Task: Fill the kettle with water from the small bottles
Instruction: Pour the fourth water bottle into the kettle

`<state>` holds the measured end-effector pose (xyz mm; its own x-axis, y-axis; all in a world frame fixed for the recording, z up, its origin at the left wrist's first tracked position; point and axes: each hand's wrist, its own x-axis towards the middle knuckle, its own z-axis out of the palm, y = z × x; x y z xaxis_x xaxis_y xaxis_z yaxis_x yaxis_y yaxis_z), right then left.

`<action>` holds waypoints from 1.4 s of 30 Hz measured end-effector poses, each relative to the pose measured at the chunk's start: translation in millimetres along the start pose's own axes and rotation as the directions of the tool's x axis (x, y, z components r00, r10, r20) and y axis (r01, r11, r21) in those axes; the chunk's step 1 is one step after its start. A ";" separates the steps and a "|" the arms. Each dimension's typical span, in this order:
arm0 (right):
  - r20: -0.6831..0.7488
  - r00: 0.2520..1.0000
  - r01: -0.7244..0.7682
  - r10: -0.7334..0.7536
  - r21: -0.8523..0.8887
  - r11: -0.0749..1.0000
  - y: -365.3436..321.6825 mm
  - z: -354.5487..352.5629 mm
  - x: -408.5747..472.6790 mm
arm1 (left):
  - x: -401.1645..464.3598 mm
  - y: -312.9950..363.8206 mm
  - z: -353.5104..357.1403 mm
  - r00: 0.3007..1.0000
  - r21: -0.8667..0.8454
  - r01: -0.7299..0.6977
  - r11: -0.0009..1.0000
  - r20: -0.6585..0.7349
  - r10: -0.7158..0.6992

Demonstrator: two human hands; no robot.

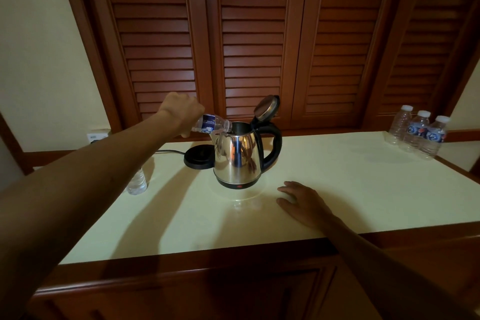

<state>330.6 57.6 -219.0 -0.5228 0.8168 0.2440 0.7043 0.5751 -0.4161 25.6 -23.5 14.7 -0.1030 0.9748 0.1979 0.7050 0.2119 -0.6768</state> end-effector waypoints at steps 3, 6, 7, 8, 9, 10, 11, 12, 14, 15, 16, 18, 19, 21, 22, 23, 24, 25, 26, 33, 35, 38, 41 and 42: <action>0.002 1.000 0.000 0.000 -0.007 1.000 0.5 0.4 0.6 | -0.2 0.5 -1.4 1.000 0.012 -0.003 1.000 0.001 0.003; -0.003 1.000 -0.002 0.002 -0.015 1.000 -1.4 -0.1 0.4 | -0.1 2.9 -2.2 1.000 0.032 -0.003 0.999 -0.016 0.004; -0.009 1.000 -0.002 0.002 -0.017 1.000 -1.8 -0.1 0.3 | 0.1 4.2 -2.2 1.000 0.038 -0.002 0.999 -0.023 0.003; -0.013 1.000 -0.002 0.002 -0.017 1.000 -2.1 0.0 0.2 | 0.6 5.2 -2.0 0.999 0.041 0.000 0.999 -0.032 0.002; -0.015 1.000 -0.001 0.001 -0.015 1.000 -2.1 0.3 0.1 | 0.9 6.2 -1.6 0.999 0.042 0.003 0.999 -0.046 -0.001; -0.016 1.000 -0.001 0.001 -0.013 1.000 -1.8 0.5 0.1 | 1.1 6.9 -1.5 0.998 0.042 0.007 0.999 -0.063 -0.004; -0.015 1.000 -0.001 0.001 -0.011 1.000 -1.5 0.7 0.1 | 1.9 7.0 -0.7 0.997 0.043 0.013 0.999 -0.080 -0.010; -0.015 1.000 -0.004 0.004 -0.007 1.000 -1.4 1.0 0.1 | 2.2 7.3 -0.5 0.995 0.045 0.021 0.999 -0.098 -0.016; -0.015 1.000 -0.010 0.010 0.001 1.000 -1.3 0.9 0.2 | 3.2 8.4 0.4 0.992 0.050 0.032 0.998 -0.124 -0.026; -0.016 1.000 -0.010 0.010 0.001 1.000 -1.6 0.6 0.1 | 3.5 9.1 0.4 0.992 0.046 0.036 0.998 -0.126 -0.030; -0.017 1.000 -0.010 0.010 -0.001 1.000 -2.0 0.3 0.1 | 4.2 9.5 1.0 0.991 0.039 0.039 0.998 -0.127 -0.033; -0.018 1.000 -0.011 0.011 -0.006 1.000 -3.2 -0.6 0.1 | 5.6 9.5 1.8 0.988 0.028 0.039 0.999 -0.152 -0.034; -0.018 1.000 -0.014 0.014 -0.012 1.000 -3.6 -0.9 0.1 | 6.3 9.7 2.3 0.986 0.028 0.036 0.999 -0.165 -0.030; -0.016 1.000 -0.017 0.016 -0.020 1.000 -3.8 -1.0 0.0 | 9.1 10.5 4.1 0.982 0.030 0.030 0.999 -0.187 -0.024; -0.016 1.000 -0.016 0.016 -0.019 1.000 -3.9 -0.9 -0.2 | 10.0 11.2 4.8 0.981 0.030 0.028 0.999 -0.194 -0.022; -0.018 1.000 -0.013 0.013 -0.017 1.000 -3.9 -1.0 -0.3 | 10.6 11.9 5.5 0.979 0.032 0.028 0.999 -0.204 -0.021; -0.019 1.000 -0.009 0.009 -0.015 1.000 -3.8 -0.9 -0.3 | 11.5 12.5 6.3 0.977 0.033 0.030 0.999 -0.213 -0.022; -0.019 1.000 -0.007 0.007 -0.013 1.000 -3.8 -0.9 -0.4 | 11.8 13.0 6.8 0.975 0.031 0.031 0.999 -0.222 -0.024; -0.017 1.000 -0.007 0.007 -0.010 1.000 -3.6 -1.1 -0.6 | 12.4 13.5 7.8 0.973 0.031 0.029 0.999 -0.231 -0.022; -0.018 1.000 -0.004 0.004 -0.009 1.000 -4.1 -2.4 -1.1 | 12.4 16.1 10.1 0.954 0.081 0.019 0.997 -0.301 0.006; -0.014 1.000 -0.010 0.010 -0.006 1.000 -4.7 -2.9 -1.1 | 10.9 16.2 9.2 0.954 0.083 0.021 0.996 -0.301 0.005; -0.012 1.000 -0.011 0.011 0.002 1.000 -4.9 -2.9 -1.4 | 7.0 16.5 8.5 0.961 0.057 0.031 0.998 -0.277 -0.014; -0.022 1.000 -0.003 0.003 0.001 1.000 -5.3 -2.8 -1.7 | -0.2 16.8 8.7 0.976 -0.021 0.077 0.997 -0.201 -0.079; -0.020 1.000 -0.005 0.005 0.005 1.000 -5.4 -3.0 -2.0 | -3.2 16.8 10.2 0.980 -0.064 0.094 0.993 -0.170 -0.104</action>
<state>329.3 53.0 -214.7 -0.5092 0.8205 0.2597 0.7044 0.5707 -0.4220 30.6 -22.3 -4.5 -0.0551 0.9213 0.3850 0.7359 0.2980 -0.6079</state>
